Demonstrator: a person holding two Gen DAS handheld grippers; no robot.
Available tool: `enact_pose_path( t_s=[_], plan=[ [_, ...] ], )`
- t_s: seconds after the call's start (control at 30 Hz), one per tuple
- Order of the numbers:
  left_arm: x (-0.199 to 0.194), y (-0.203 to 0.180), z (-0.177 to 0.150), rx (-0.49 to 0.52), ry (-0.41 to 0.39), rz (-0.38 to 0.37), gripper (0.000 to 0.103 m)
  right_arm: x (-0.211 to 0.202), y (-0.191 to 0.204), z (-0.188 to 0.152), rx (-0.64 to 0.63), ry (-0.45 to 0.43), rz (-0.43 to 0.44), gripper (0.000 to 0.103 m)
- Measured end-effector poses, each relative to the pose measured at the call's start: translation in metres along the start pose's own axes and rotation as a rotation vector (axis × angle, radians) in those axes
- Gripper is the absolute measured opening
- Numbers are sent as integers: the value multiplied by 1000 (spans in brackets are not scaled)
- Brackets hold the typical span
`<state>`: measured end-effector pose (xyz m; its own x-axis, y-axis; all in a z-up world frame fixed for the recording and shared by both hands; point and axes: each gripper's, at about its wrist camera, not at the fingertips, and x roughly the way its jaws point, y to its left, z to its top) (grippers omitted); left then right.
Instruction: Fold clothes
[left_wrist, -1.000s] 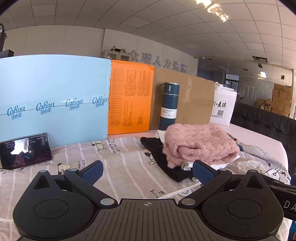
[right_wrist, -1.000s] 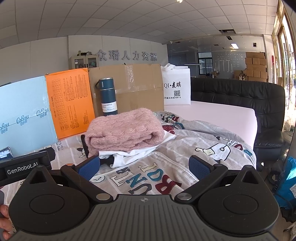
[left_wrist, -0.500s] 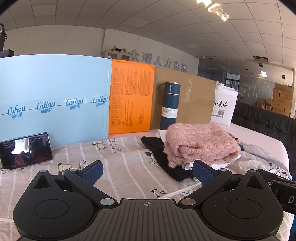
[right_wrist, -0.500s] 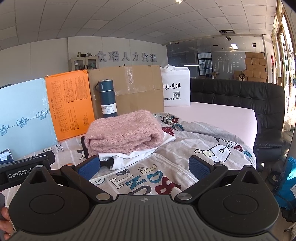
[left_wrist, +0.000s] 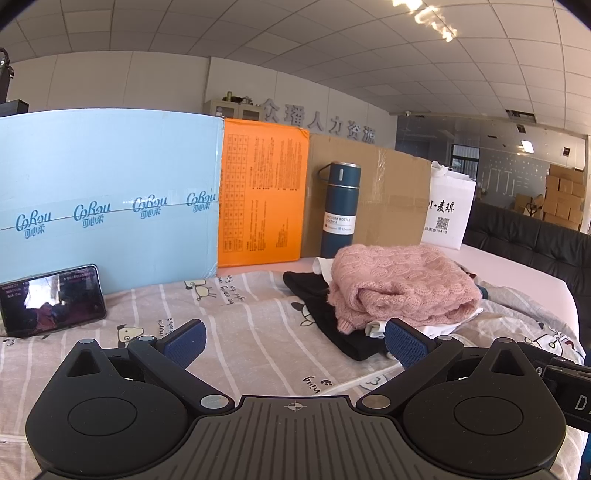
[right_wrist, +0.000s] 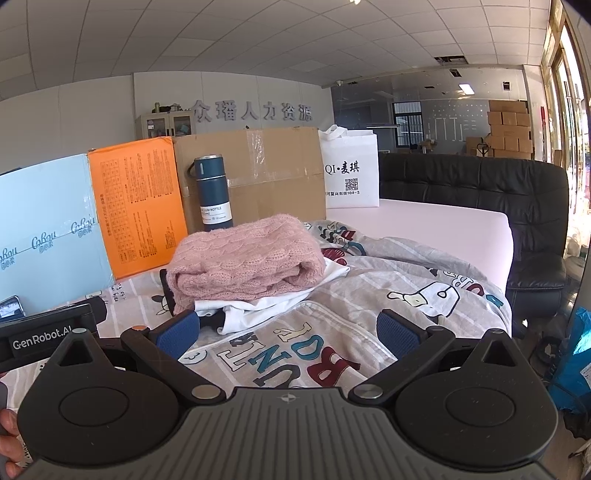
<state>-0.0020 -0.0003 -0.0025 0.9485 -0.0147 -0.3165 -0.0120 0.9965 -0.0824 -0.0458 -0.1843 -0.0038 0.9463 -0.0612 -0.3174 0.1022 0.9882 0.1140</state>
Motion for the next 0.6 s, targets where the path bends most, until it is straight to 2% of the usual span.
enact_pose_path(
  t_s=[0.6],
  plan=[
    [2, -1, -1, 5, 4, 2, 103, 1, -2, -2, 4, 4, -1, 103]
  ],
)
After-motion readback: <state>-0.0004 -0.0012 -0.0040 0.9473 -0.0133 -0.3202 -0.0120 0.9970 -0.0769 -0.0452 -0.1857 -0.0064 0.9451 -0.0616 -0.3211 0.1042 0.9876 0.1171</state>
